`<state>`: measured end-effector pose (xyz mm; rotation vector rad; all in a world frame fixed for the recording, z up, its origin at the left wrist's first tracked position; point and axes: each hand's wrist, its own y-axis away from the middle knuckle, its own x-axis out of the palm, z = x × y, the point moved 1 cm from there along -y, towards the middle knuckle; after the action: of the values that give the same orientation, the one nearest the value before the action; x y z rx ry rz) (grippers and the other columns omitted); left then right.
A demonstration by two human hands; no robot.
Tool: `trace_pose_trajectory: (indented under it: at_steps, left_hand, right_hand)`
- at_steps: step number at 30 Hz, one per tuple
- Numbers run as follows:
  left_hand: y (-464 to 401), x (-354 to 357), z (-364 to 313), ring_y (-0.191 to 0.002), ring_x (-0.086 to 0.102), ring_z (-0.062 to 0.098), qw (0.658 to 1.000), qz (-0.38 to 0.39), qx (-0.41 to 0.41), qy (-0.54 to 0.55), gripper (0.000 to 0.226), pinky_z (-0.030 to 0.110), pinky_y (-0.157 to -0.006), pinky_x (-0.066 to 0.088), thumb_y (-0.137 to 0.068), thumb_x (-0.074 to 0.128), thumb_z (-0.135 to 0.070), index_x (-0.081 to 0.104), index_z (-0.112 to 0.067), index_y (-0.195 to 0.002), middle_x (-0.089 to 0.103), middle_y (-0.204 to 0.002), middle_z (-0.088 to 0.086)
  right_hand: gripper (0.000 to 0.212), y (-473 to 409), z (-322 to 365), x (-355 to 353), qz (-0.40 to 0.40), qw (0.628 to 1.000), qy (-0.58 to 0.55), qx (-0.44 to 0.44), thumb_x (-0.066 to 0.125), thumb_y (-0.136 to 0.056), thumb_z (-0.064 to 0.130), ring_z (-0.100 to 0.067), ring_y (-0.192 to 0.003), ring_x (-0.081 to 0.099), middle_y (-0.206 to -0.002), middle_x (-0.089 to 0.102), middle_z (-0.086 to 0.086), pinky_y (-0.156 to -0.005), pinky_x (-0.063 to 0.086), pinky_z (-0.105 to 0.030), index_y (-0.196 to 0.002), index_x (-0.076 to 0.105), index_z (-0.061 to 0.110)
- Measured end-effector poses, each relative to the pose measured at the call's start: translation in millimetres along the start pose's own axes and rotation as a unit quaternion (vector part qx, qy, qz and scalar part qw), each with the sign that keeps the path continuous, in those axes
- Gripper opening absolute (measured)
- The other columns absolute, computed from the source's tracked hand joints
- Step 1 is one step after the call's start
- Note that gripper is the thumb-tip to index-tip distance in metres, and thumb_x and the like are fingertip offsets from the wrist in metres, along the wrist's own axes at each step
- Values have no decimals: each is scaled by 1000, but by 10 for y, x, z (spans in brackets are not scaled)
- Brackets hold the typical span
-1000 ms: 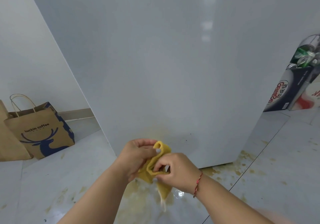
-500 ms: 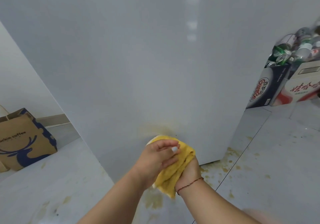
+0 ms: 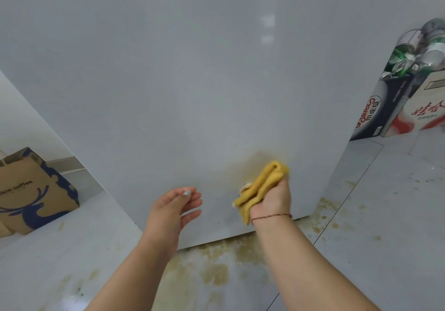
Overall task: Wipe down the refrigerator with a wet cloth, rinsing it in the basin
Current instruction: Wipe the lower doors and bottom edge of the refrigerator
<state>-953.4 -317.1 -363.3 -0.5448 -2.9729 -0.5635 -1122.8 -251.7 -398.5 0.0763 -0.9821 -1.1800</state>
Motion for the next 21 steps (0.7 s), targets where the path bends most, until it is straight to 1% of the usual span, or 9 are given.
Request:
trace_pose_trajectory:
  at_steps: [2, 3, 4, 6, 8, 10, 14, 18, 21]
  left_hand:
    - [12, -66, -2, -78, 67, 22, 1000, -28, 2, 11, 17, 38, -80, 55, -98, 50, -6, 66, -4, -91, 70, -84, 11]
    - [16, -100, -13, -76, 66, 22, 999, -42, 5, 16, 18, 38, -79, 55, -98, 50, -6, 65, -5, -91, 70, -82, 11]
    - [14, -142, -15, -73, 66, 21, 998, -54, 7, 18, 18, 37, -78, 55, -98, 49, -6, 65, -5, -90, 69, -80, 10]
    - [11, -211, -27, -68, 66, 19, 998, -67, 11, 17, 19, 32, -71, 56, -98, 48, -7, 65, -4, -91, 68, -77, 9]
    - [23, -246, -27, -66, 65, 19, 998, -68, 9, 8, 19, 29, -66, 57, -98, 48, -7, 66, -4, -93, 68, -76, 10]
    - [42, -217, -8, -67, 65, 19, 998, -60, 5, -4, 19, 30, -66, 56, -98, 48, -8, 66, -3, -94, 68, -77, 10]
    - [90, -70, -11, -62, 66, 17, 999, -31, -2, -21, 19, 33, -69, 54, -99, 48, -8, 65, -3, -93, 69, -73, 8]
    - [93, 139, -123, -70, 67, 21, 996, -2, 38, -84, 20, 35, -70, 53, -99, 47, -7, 66, -3, -92, 68, -84, 14]
    - [93, 390, -265, -87, 66, 26, 960, 26, 164, -225, 23, 28, -69, 49, -99, 49, -9, 70, -16, -91, 70, -90, 2]
  right_hand:
    - [64, 32, -250, 202, 13, 998, 51, 35, 29, -90, 68, -27, -58, 57, -70, 59, -9, -55, 53, -37, -80, 60, 13]
    - [71, 35, -424, 250, 1, 995, 95, 42, 34, -82, 75, -27, -83, 63, -103, 65, -8, -73, 56, -47, -112, 59, 16]
    - [82, 101, -578, 284, 5, 989, 138, 59, 37, -74, 77, -25, -108, 60, -132, 55, -5, -91, 50, -52, -136, 44, 24]
    - [81, 294, -783, 393, 44, 978, 194, 56, 37, -81, 68, -21, -131, 44, -155, 26, 2, -107, 38, -51, -151, 13, 37]
    - [66, 444, -881, 476, 65, 971, 228, 26, 34, -99, 46, -20, -138, 34, -158, 9, 3, -113, 31, -47, -152, -3, 35]
    - [64, 439, -851, 492, 49, 967, 249, -5, 34, -102, 34, -20, -140, 29, -159, 6, 0, -115, 28, -42, -153, -3, 29]
    - [65, 246, -454, 401, -16, 949, 270, -160, 45, -100, 23, -8, -140, 21, -158, 6, 2, -99, 21, -8, -154, 8, 23]
    - [67, -176, 24, 244, -78, 906, 275, -312, 50, -97, 20, -5, -140, 16, -159, 5, 3, -105, 26, -16, -153, 13, 26]
    - [66, -441, 123, 174, -122, 893, 290, -323, 45, -99, 30, -13, -146, 8, -160, 5, 3, -116, 18, -28, -153, 8, 28]
